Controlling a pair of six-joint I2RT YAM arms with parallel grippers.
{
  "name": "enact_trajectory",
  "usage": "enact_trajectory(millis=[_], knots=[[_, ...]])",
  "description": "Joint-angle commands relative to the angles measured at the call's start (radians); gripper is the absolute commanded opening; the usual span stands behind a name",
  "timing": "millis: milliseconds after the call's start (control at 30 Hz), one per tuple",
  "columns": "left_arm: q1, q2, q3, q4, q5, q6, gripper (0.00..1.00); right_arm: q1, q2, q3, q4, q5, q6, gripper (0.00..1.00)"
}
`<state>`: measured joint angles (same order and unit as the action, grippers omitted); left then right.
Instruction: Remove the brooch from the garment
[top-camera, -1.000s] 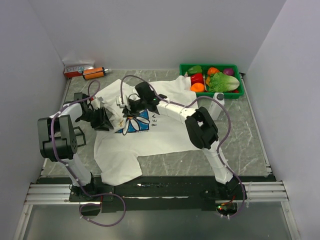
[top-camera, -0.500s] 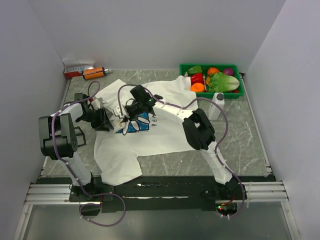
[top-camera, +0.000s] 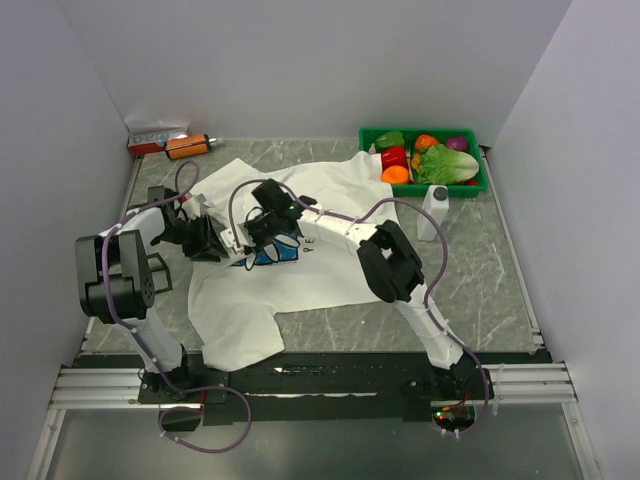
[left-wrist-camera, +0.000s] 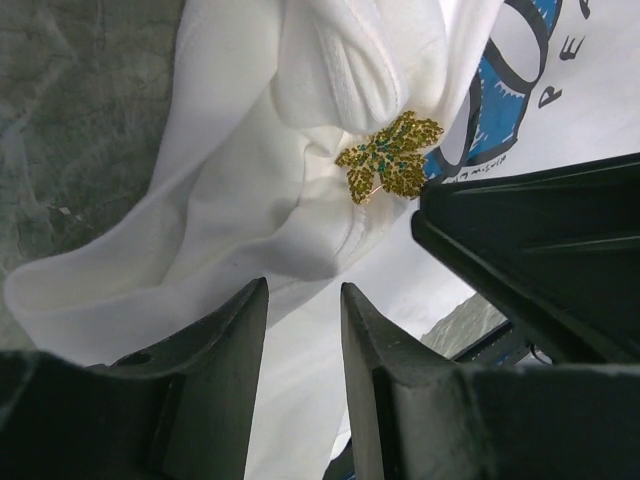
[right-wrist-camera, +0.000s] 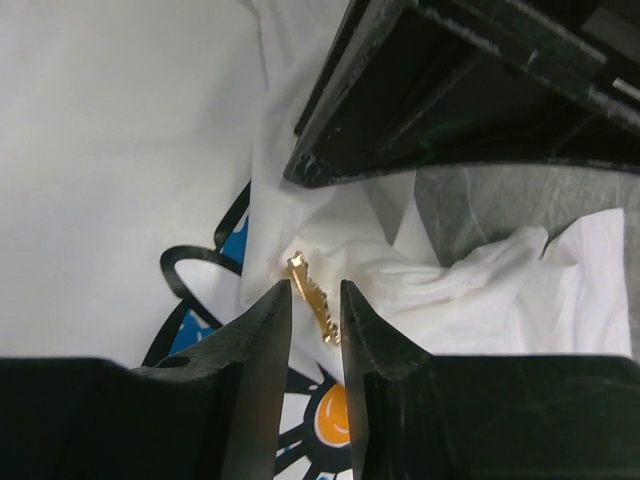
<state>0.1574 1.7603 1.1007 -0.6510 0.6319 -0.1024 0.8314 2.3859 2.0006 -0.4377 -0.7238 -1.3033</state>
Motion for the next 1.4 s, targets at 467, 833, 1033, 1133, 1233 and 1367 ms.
enact_trajectory(millis=[467, 833, 1033, 1133, 1233, 1367], knots=[[-0.004, -0.07, -0.006, 0.016, 0.037, -0.023, 0.41, 0.025, 0.056, 0.099, -0.093, 0.089, -0.171, 0.25], [-0.002, -0.065, 0.002, 0.014, 0.028, -0.02, 0.41, 0.015, 0.05, 0.084, -0.065, 0.132, -0.175, 0.22], [-0.004, -0.053, 0.013, 0.01, 0.02, -0.013, 0.41, 0.015, 0.045, 0.072, -0.047, 0.165, -0.175, 0.13], [-0.004, -0.045, 0.021, 0.014, 0.023, -0.011, 0.41, 0.011, 0.03, 0.058, -0.027, 0.187, -0.153, 0.0], [-0.002, -0.041, 0.031, 0.028, 0.037, -0.002, 0.4, 0.0, 0.01, 0.059, -0.015, 0.19, -0.055, 0.0], [-0.004, -0.062, 0.041, 0.069, 0.109, 0.061, 0.4, -0.031, -0.02, 0.092, -0.012, 0.146, 0.166, 0.0]])
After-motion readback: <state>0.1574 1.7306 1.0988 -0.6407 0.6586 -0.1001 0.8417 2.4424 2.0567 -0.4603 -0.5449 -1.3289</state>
